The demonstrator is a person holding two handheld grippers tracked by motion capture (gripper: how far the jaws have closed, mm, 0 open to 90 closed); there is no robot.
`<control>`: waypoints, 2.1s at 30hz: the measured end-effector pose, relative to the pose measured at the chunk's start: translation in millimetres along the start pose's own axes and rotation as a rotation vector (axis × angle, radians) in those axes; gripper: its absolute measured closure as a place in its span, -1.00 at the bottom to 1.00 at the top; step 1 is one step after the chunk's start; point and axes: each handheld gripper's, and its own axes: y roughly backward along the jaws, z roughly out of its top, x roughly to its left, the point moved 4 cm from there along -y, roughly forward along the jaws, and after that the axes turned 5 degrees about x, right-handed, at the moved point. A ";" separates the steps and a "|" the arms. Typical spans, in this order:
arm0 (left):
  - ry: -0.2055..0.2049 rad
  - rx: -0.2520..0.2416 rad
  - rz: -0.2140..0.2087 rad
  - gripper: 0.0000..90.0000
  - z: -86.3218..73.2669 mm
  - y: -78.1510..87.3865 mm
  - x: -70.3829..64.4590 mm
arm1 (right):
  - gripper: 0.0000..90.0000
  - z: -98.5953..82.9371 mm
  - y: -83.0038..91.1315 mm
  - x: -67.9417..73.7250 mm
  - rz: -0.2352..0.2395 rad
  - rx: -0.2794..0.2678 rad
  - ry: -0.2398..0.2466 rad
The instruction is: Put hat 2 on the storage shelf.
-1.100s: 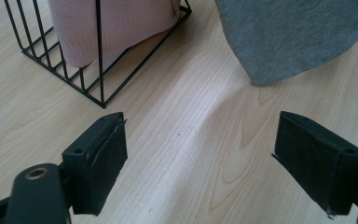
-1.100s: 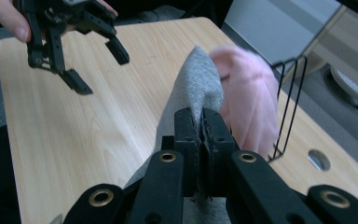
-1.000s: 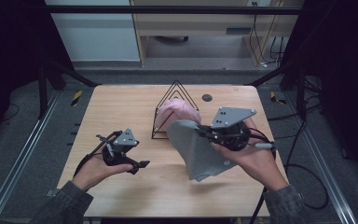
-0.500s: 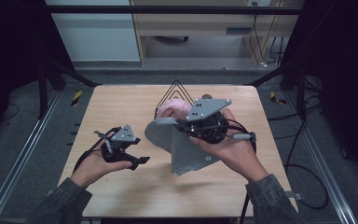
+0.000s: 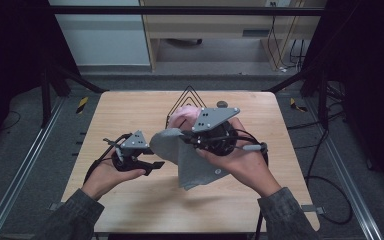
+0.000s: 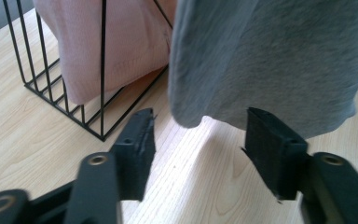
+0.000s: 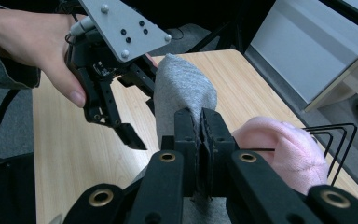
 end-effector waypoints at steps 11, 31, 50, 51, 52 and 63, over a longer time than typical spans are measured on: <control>0.017 -0.012 -0.044 0.68 10.7 -12.7 -0.8 | 0.92 -13.2 -6.3 -2.2 0.011 0.018 -0.028; -0.073 0.094 -0.021 0.92 34.1 12.3 -8.8 | 0.92 -49.5 1.3 -23.2 -0.030 0.036 -0.117; -0.131 0.077 0.107 0.93 123.9 82.9 7.6 | 0.91 -0.6 46.6 -60.4 -0.098 -0.085 -0.149; -0.132 0.071 0.108 0.93 127.6 84.3 9.0 | 0.91 2.6 49.3 -63.9 -0.099 -0.091 -0.150; -0.133 0.066 0.109 0.93 130.9 85.4 10.1 | 0.91 4.7 51.2 -66.7 -0.102 -0.094 -0.152; -0.119 0.032 0.114 0.93 153.1 93.5 24.2 | 0.91 22.0 56.0 -95.0 -0.116 -0.110 -0.171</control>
